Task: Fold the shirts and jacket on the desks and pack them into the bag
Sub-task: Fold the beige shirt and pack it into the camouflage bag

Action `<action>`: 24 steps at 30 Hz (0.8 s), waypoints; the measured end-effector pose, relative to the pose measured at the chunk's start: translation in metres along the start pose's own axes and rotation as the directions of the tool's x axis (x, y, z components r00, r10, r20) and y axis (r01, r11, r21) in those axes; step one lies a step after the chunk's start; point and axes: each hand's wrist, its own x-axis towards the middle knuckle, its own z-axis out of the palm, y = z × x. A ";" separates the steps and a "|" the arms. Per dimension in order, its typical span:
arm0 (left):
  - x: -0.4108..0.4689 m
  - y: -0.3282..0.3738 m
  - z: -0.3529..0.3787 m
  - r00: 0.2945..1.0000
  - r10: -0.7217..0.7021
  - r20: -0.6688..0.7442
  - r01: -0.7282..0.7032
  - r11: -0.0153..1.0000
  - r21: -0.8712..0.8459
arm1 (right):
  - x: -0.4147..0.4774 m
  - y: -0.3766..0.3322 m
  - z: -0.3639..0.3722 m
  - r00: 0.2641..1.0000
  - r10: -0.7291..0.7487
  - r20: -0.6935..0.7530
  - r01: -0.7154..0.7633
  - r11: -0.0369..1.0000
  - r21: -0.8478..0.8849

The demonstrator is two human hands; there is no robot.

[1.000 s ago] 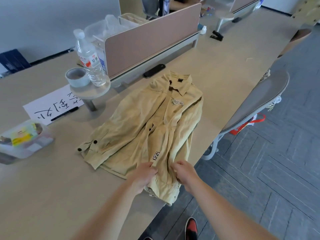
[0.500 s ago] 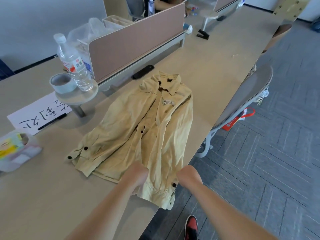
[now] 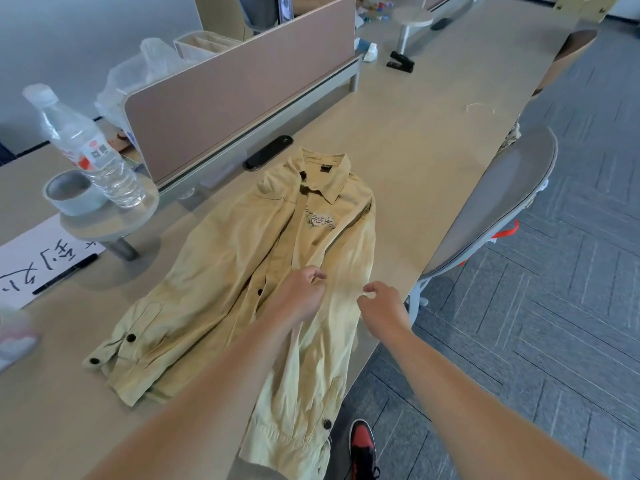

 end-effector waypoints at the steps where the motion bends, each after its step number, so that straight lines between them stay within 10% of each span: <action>1: 0.011 0.007 0.002 1.000 0.013 -0.019 -0.012 1.000 0.023 | 0.010 -0.005 -0.002 1.000 -0.026 -0.009 0.026 0.999 -0.030; 6: 0.066 0.035 0.014 0.996 -0.079 -0.035 0.073 0.988 -0.136 | 0.066 -0.028 -0.008 0.997 -0.062 0.041 0.061 0.998 0.014; 20: 0.120 0.026 0.019 0.957 -0.260 -0.125 0.276 0.952 0.135 | 0.133 -0.025 -0.013 0.961 0.091 0.261 0.042 0.884 -0.466; 24: 0.124 0.035 0.017 0.983 -0.160 -0.095 0.162 0.987 0.014 | 0.133 -0.026 -0.020 0.997 -0.078 0.017 0.078 0.908 -0.411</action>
